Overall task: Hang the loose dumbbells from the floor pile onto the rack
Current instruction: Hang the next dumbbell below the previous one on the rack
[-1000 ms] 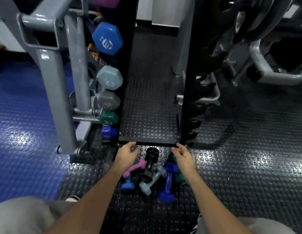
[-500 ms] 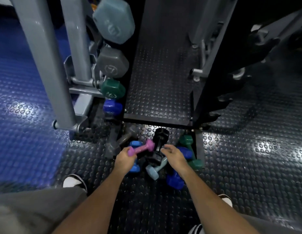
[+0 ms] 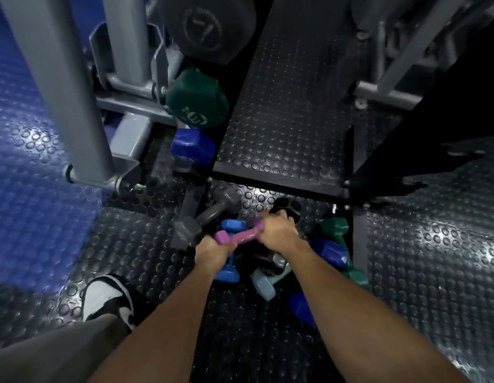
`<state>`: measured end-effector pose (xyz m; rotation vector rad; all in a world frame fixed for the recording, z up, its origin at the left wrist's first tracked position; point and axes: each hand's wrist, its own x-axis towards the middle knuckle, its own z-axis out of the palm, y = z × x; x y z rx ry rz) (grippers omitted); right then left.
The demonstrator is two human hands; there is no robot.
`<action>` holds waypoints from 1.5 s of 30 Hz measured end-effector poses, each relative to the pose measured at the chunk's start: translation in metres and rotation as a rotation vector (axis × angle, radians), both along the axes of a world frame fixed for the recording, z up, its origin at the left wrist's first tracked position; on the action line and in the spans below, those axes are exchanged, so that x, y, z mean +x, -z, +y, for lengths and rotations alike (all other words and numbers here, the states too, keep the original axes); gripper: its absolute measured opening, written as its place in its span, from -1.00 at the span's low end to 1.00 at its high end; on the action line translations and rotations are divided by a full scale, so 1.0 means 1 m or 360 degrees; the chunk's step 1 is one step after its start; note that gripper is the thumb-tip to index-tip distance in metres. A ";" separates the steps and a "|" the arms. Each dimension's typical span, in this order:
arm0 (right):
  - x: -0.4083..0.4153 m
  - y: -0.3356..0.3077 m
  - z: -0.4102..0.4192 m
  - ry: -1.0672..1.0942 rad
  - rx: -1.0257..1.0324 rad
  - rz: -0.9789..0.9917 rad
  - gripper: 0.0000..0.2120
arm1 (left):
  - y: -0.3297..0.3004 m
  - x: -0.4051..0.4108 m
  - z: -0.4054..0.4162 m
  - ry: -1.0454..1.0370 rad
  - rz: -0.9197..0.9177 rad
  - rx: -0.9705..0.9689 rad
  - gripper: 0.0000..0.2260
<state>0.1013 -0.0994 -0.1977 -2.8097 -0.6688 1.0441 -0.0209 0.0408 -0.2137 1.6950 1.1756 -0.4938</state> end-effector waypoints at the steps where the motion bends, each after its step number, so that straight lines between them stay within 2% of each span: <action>1: 0.001 0.006 0.001 -0.0065 -0.0069 0.0021 -0.67 | 0.004 0.000 -0.001 -0.0014 -0.0007 -0.0008 -0.61; 5: 0.004 0.026 0.004 -0.0203 -0.0249 0.0090 -0.57 | 0.020 0.006 -0.004 -0.0076 -0.0001 -0.0013 -0.66; 9: 0.005 0.028 0.004 -0.0176 -0.0232 -0.0040 -0.70 | 0.023 0.007 -0.006 -0.0062 -0.0012 0.0066 -0.66; 13: 0.004 0.020 0.003 -0.0037 -0.0072 -0.0097 -0.82 | 0.013 0.005 -0.008 -0.0050 -0.0069 0.0126 -0.63; 18: 0.002 -0.020 0.002 0.0358 0.0301 -0.0135 -0.65 | -0.022 0.007 -0.002 -0.0157 -0.0253 0.0161 -0.60; 22: 0.002 -0.077 -0.016 0.0654 0.0646 -0.0222 -0.53 | -0.078 0.020 0.001 -0.0145 -0.0459 0.0015 -0.72; 26: 0.002 -0.142 -0.045 0.1020 0.1022 -0.0335 -0.62 | -0.140 0.032 -0.005 -0.0159 -0.0655 -0.0233 -0.66; 29: -0.006 -0.206 -0.063 0.1368 0.1445 -0.0416 -0.58 | -0.202 0.036 -0.019 -0.0150 -0.0863 -0.0356 -0.56; 31: -0.017 -0.242 -0.070 0.1703 0.1778 -0.0343 -0.47 | -0.246 0.035 -0.031 -0.0136 -0.0994 -0.0431 -0.57; 33: -0.029 -0.273 -0.070 0.1980 0.2084 -0.0078 -0.44 | -0.287 0.034 -0.046 -0.0135 -0.1111 -0.0496 -0.63; 35: -0.042 -0.306 -0.073 0.2038 0.2313 0.0259 -0.59 | -0.328 0.030 -0.061 -0.0109 -0.1204 -0.0526 -0.62; 37: -0.051 -0.339 -0.081 0.2026 0.2471 0.0364 -0.75 | -0.366 0.025 -0.077 -0.0067 -0.1284 -0.0555 -0.59; 40: -0.061 -0.384 -0.096 0.2006 0.2563 0.0181 -0.87 | -0.407 0.020 -0.099 0.0010 -0.1356 -0.0544 -0.54; 45: -0.062 -0.444 -0.128 0.1950 0.2672 -0.0118 -0.85 | -0.466 0.020 -0.141 0.0152 -0.1482 -0.0518 -0.51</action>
